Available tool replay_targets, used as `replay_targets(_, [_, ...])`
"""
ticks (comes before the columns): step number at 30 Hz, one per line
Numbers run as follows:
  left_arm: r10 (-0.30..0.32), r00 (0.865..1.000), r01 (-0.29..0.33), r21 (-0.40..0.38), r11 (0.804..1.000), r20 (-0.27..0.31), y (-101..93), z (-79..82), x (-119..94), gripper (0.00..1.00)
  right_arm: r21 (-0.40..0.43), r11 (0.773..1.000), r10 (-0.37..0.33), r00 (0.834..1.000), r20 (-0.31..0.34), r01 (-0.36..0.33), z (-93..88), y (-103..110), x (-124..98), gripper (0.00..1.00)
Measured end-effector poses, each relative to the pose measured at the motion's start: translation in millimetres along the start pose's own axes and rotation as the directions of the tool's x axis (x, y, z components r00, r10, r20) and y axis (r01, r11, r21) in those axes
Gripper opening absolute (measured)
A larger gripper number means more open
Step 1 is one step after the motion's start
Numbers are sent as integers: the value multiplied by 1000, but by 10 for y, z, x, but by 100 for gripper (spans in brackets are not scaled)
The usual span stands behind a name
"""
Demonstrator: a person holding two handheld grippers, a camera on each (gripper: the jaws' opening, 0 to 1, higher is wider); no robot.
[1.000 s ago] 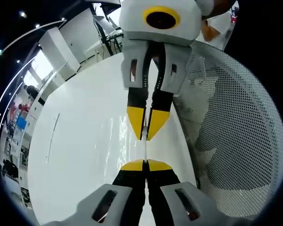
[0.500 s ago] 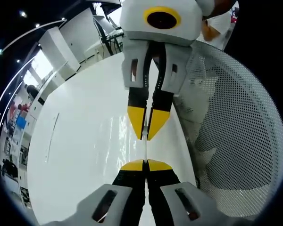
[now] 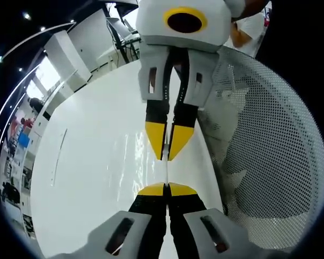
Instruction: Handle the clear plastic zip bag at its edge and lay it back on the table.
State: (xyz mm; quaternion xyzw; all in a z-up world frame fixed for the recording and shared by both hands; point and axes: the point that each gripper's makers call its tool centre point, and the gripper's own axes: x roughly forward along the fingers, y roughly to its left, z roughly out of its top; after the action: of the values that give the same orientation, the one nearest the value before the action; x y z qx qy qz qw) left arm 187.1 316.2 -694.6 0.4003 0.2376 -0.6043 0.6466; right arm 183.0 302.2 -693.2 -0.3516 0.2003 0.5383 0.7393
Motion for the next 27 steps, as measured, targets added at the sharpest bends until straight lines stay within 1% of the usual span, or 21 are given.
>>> replay_targets(27, [7, 1000, -7, -11, 1000, 1, 12, -13, -3, 0, 8, 1000, -8, 1000, 0, 8, -28, -19, -13, 0])
